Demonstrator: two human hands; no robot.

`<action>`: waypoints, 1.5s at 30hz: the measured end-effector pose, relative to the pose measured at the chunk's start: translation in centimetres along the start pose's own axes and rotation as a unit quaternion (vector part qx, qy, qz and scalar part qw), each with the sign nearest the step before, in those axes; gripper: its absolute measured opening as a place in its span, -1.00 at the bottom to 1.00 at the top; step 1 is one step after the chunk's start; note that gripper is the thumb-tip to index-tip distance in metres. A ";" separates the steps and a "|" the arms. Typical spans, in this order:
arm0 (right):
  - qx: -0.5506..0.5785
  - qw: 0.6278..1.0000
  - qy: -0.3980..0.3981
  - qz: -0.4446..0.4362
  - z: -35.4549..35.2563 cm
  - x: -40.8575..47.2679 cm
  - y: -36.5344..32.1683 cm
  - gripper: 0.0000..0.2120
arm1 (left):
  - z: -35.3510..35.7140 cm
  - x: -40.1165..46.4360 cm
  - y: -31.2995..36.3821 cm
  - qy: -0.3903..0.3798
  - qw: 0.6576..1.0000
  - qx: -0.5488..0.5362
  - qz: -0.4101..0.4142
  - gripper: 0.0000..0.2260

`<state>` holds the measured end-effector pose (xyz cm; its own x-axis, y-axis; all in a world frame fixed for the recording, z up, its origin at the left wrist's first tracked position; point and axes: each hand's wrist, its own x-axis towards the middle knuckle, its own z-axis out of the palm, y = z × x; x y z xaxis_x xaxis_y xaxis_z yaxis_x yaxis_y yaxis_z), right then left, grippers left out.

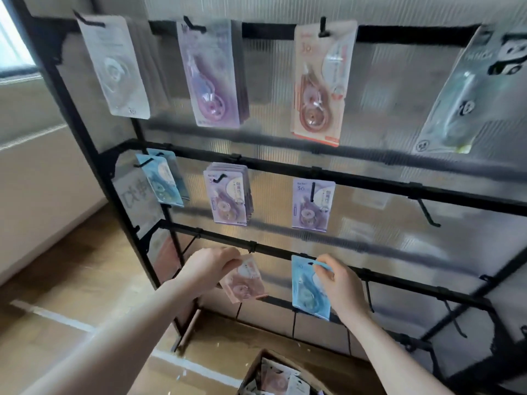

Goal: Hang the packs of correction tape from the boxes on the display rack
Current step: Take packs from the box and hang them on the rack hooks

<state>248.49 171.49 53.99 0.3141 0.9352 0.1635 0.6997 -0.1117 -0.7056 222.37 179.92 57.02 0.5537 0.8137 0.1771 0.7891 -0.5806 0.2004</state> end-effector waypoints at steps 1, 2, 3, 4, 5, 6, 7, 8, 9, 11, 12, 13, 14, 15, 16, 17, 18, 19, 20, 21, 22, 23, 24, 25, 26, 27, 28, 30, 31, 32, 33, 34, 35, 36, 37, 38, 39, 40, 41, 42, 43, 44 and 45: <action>0.004 1.000 -0.002 -0.008 -0.1 0.3 -0.5 -0.85 | -0.6 -0.2 -0.2 0.009 1.000 -0.002 0.002 -0.78; 0.007 1.000 -0.004 -0.019 -0.1 0.6 -1.0 -0.86 | -1.2 -0.4 -0.4 0.014 1.000 -0.004 0.000 -0.79; 0.006 0.999 -0.005 -0.031 -0.1 0.8 -1.5 -0.87 | -1.9 -0.6 -0.6 0.018 1.000 -0.002 -0.006 -0.79; 0.002 0.999 -0.007 -0.045 -0.1 1.1 -2.0 -0.87 | -2.6 -0.9 -0.8 0.022 1.000 0.006 -0.015 -0.78; -0.003 0.998 -0.010 -0.056 0.1 1.4 -2.7 -0.88 | -3.3 -1.1 -1.1 0.026 0.999 0.012 -0.022 -0.77; -0.007 0.998 -0.012 -0.068 0.3 1.6 -3.4 -0.89 | -3.9 -1.5 -1.5 0.032 0.999 0.014 -0.025 -0.76; -0.009 0.997 -0.013 -0.078 0.6 1.9 -4.2 -0.90 | -4.6 -1.8 -2.1 0.041 0.999 0.014 -0.026 -0.73; -0.010 0.996 -0.013 -0.091 0.9 2.1 -5.1 -0.90 | -5.2 -2.1 -2.6 0.047 0.998 0.013 -0.029 -0.71; -0.013 0.995 -0.014 -0.102 1.4 2.3 -6.2 -0.92 | -5.9 -2.5 -3.3 0.053 0.998 0.011 -0.028 -0.69; -0.011 0.992 -0.018 -0.121 2.6 2.8 -8.4 -0.94 | -7.2 -3.0 -5.1 0.057 0.998 0.008 -0.028 -0.69; -0.007 0.992 -0.020 -0.127 3.4 3.0 -9.7 -0.93 | -7.8 -3.2 -6.1 0.056 0.998 0.007 -0.032 -0.73; -0.006 0.991 -0.022 -0.131 4.2 3.3 -11.0 -0.92 | -8.4 -3.3 -7.2 0.057 0.998 0.009 -0.034 -0.76; -0.005 0.990 -0.024 -0.138 5.1 3.6 -12.3 -0.92 | -9.1 -3.4 -8.4 0.057 0.998 0.011 -0.037 -0.78; -0.004 0.989 -0.025 -0.145 6.1 3.9 -13.6 -0.91 | -9.6 -3.5 -9.7 0.057 0.998 0.013 -0.036 -0.79; -0.004 0.988 -0.025 -0.150 7.2 4.3 -15.0 -0.92 | -10.2 -3.6 -11.1 0.054 0.998 0.017 -0.033 -0.78; -0.004 0.988 -0.023 -0.154 8.4 4.6 -16.5 -0.92 | -10.8 -3.7 -12.6 0.055 0.998 0.023 -0.028 -0.78; -0.006 0.988 -0.022 -0.156 9.7 5.0 -18.0 -0.94 | -11.5 -3.8 -14.1 0.057 0.998 0.027 -0.022 -0.77; -0.006 0.988 -0.021 -0.155 10.9 5.4 -19.5 -0.96 | -12.3 -3.8 -15.6 0.062 0.998 0.028 -0.014 -0.78; -0.004 0.988 -0.016 -0.153 12.2 5.8 -21.0 -0.95 | -13.0 -3.9 -17.0 0.067 0.997 0.026 -0.008 -0.79; -0.001 0.988 -0.010 -0.151 13.4 6.2 -22.4 -0.93 | -13.7 -4.0 -18.3 0.073 0.997 0.024 -0.002 -0.79; 0.004 0.988 -0.002 -0.151 14.2 6.5 -23.6 -0.92 | -14.3 -4.0 -19.3 0.076 0.997 0.027 0.002 -0.80; 0.009 0.989 0.003 -0.151 15.2 6.9 -24.7 -0.91 | -14.9 -4.1 -20.4 0.077 0.997 0.030 0.003 -0.80; 0.012 0.989 0.008 -0.148 16.0 7.3 -25.8 -0.92 | -15.4 -4.1 -21.4 0.077 0.997 0.030 0.002 -0.80; 0.011 0.989 0.012 -0.145 16.6 7.7 -26.9 -0.92 | -15.8 -4.2 -22.4 0.077 0.997 0.029 0.002 -0.80; 0.009 0.989 0.015 -0.144 17.1 8.0 -27.8 -0.92 | -16.1 -4.2 -23.3 0.077 0.997 0.029 0.004 -0.80; 0.007 0.989 0.018 -0.147 17.5 8.3 -28.6 -0.92 | -16.4 -4.2 -24.0 0.078 0.997 0.029 0.009 -0.79; 0.005 0.988 0.019 -0.150 17.8 8.6 -29.3 -0.90 | -16.6 -4.2 -24.5 0.080 0.996 0.028 0.013 -0.79; -0.002 0.988 0.021 -0.153 18.0 9.3 -30.4 -0.87 | -17.1 -4.0 -25.2 0.086 0.996 0.023 0.014 -0.78; -0.004 0.988 0.022 -0.153 18.0 9.6 -30.9 -0.86 | -17.3 -4.0 -25.4 0.090 0.996 0.020 0.011 -0.78; -0.005 0.988 0.023 -0.154 18.0 9.9 -31.3 -0.86 | -17.5 -3.9 -25.6 0.093 0.995 0.018 0.010 -0.78; -0.004 0.988 0.025 -0.155 18.0 10.2 -31.7 -0.86 | -17.7 -3.8 -25.7 0.095 0.995 0.018 0.011 -0.79; -0.004 0.987 0.028 -0.156 18.0 10.5 -32.0 -0.87 | -17.9 -3.8 -25.8 0.096 0.995 0.017 0.014 -0.79; -0.004 0.987 0.031 -0.156 18.0 10.8 -32.2 -0.88 | -18.1 -3.8 -25.9 0.098 0.995 0.018 0.018 -0.79; -0.006 0.987 0.035 -0.154 18.1 11.1 -32.4 -0.88 | -18.2 -3.7 -26.1 0.099 0.995 0.017 0.022 -0.79; -0.009 0.988 0.037 -0.153 18.1 11.4 -32.6 -0.88 | -18.3 -3.7 -26.2 0.099 0.995 0.017 0.025 -0.79; -0.012 0.988 0.037 -0.152 18.1 11.7 -32.7 -0.88 | -18.3 -3.7 -26.3 0.098 0.995 0.016 0.026 -0.79; -0.016 0.988 0.036 -0.150 18.2 12.0 -32.7 -0.87 | -18.4 -3.6 -26.5 0.095 0.995 0.017 0.027 -0.79; -0.020 0.988 0.035 -0.149 18.3 12.2 -32.7 -0.86 | -18.5 -3.6 -26.7 0.092 0.995 0.018 0.025 -0.78; -0.024 0.988 0.033 -0.148 18.5 12.4 -32.7 -0.85 | -18.6 -3.5 -26.8 0.089 0.996 0.019 0.024 -0.78; -0.027 0.988 0.032 -0.149 18.6 12.6 -32.7 -0.85 | -18.6 -3.5 -27.1 0.087 0.996 0.018 0.022 -0.79; -0.028 0.988 0.030 -0.148 18.8 12.8 -32.6 -0.85 | -18.6 -3.5 -27.3 0.086 0.996 0.018 0.019 -0.79; -0.026 0.988 0.027 -0.147 18.9 12.9 -32.7 -0.84 | -18.6 -3.5 -27.5 0.084 0.996 0.018 0.014 -0.79; -0.024 0.989 0.024 -0.144 19.0 13.1 -32.7 -0.83 | -18.6 -3.5 -27.7 0.083 0.996 0.018 0.010 -0.79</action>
<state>217.49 193.79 66.09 0.1275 0.9134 0.3865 0.7941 0.1395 -0.5916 193.67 192.61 68.77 0.5193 0.7847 0.3385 0.7896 -0.5921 0.1612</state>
